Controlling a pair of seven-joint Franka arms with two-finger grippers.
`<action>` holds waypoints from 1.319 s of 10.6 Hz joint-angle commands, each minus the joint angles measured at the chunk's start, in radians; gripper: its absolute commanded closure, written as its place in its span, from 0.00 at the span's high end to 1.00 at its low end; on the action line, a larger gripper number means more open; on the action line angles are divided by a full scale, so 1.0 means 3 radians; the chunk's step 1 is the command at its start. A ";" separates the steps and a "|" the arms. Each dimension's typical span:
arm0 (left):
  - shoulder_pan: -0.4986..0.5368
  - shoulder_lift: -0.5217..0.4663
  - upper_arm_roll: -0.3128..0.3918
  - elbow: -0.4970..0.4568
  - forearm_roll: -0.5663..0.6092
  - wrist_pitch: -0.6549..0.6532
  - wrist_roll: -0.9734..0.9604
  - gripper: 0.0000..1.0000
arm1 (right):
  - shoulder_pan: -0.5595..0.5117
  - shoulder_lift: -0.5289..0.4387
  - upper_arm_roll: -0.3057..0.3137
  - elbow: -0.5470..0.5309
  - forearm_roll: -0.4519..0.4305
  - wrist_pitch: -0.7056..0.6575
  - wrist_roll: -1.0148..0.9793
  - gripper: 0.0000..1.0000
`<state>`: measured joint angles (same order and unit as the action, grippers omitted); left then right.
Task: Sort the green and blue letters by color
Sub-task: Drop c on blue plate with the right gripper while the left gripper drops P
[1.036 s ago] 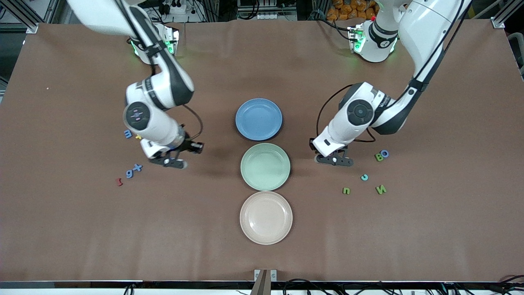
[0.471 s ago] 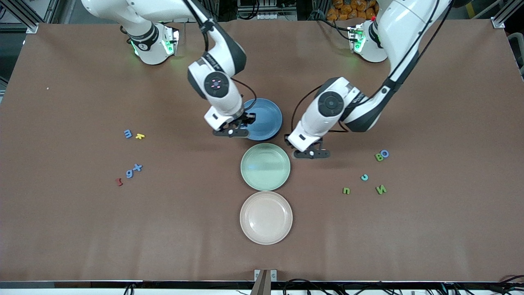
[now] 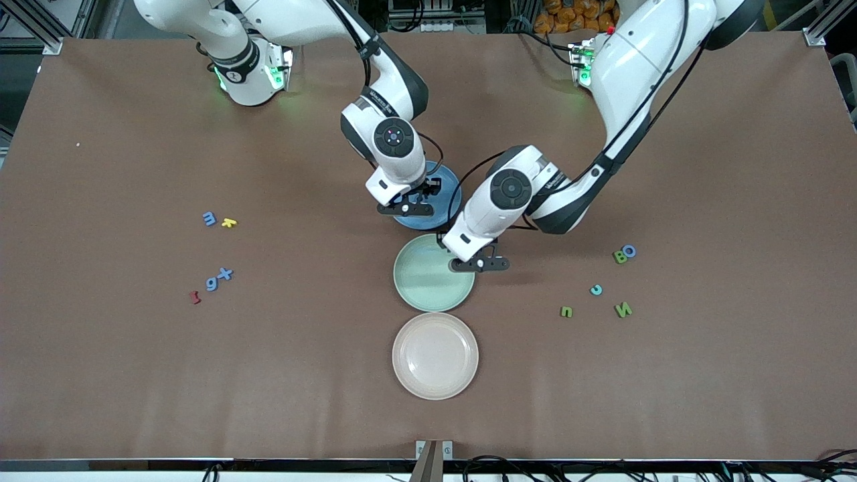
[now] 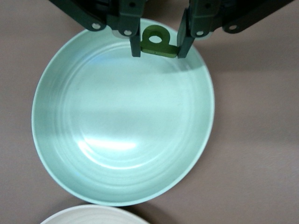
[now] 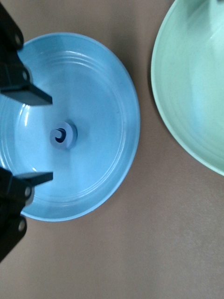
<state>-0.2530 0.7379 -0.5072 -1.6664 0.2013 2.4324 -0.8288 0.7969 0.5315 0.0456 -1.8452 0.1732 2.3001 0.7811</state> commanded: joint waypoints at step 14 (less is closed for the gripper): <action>0.0342 -0.0256 0.0498 0.0564 0.0146 -0.0760 0.0160 1.00 | -0.1893 -0.0948 -0.0014 -0.0654 -0.0393 -0.0437 -0.2861 1.00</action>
<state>-0.1626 0.6683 -0.4096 -1.4856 0.2021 2.2241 -0.8044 0.3452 0.3438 0.0231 -1.9494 0.0768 2.1676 0.0755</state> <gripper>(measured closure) 0.000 0.000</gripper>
